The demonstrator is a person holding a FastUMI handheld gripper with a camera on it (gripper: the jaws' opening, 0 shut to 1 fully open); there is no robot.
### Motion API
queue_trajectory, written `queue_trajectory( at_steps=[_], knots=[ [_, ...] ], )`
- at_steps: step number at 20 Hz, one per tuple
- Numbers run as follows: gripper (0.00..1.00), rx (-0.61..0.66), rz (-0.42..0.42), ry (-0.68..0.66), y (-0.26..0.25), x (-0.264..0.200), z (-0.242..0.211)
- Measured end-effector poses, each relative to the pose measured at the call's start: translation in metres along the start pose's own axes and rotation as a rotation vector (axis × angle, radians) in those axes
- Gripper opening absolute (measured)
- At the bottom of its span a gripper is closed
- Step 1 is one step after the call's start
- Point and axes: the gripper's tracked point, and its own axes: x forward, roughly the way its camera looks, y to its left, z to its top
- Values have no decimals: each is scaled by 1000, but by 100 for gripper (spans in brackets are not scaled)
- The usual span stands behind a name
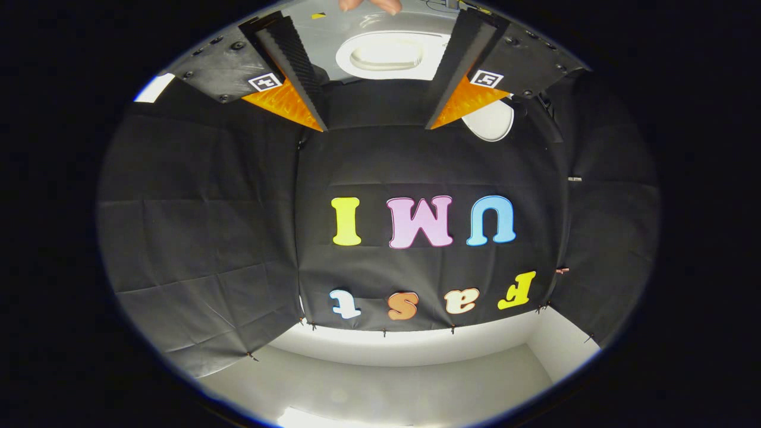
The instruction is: Open the toilet lid.
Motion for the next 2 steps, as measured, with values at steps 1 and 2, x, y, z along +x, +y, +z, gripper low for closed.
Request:
queue_trajectory(
  at_steps=[1,2],
  knots=[
    [98,0,1,1,1,-1,0],
    [98,1,2,3,1,-1,-1]
  ],
)
